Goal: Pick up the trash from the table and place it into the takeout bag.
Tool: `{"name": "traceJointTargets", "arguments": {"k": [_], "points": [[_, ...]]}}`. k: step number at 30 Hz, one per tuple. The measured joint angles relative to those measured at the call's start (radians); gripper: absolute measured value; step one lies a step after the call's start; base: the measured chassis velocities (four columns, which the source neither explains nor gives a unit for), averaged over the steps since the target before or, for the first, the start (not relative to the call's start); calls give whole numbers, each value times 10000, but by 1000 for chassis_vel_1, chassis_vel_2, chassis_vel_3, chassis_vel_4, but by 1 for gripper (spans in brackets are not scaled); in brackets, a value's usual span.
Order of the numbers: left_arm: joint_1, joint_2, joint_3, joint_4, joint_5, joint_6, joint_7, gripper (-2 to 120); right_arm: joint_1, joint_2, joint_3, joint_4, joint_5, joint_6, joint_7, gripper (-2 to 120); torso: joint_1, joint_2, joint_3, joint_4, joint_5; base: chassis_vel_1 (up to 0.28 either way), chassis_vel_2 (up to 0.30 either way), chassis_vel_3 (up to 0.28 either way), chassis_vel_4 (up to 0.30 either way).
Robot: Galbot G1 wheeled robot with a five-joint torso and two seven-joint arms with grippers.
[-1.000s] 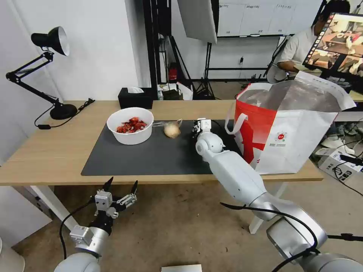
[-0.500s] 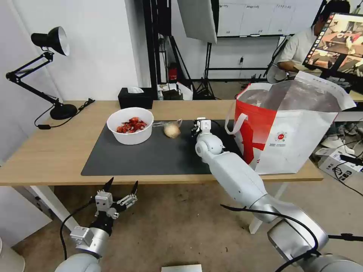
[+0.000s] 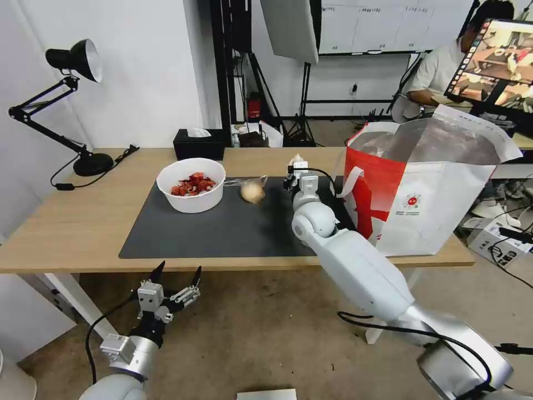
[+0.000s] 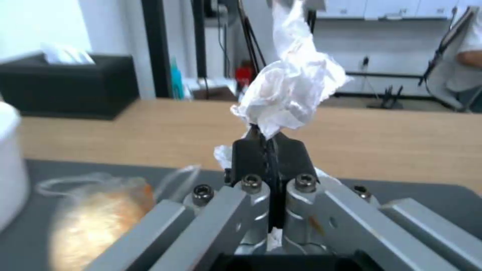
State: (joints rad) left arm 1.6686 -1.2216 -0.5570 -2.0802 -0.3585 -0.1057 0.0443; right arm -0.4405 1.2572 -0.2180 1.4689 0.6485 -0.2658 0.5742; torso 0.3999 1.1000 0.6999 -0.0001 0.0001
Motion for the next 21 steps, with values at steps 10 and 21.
{"name": "traceJointTargets", "arguments": {"k": [10,21], "points": [[98,-109,7,-61,-89,-3,-23,100,-953,-363,310,1637,-1035,897,-353,0,0,0,0,0,1,0,0,0,0],[159,-7,-204,-138,-420,-2,-78,100,-830,-1019,1682,3142,-1880,1228,-247,0,0,0,0,0,0,0,0,0,0]]}}
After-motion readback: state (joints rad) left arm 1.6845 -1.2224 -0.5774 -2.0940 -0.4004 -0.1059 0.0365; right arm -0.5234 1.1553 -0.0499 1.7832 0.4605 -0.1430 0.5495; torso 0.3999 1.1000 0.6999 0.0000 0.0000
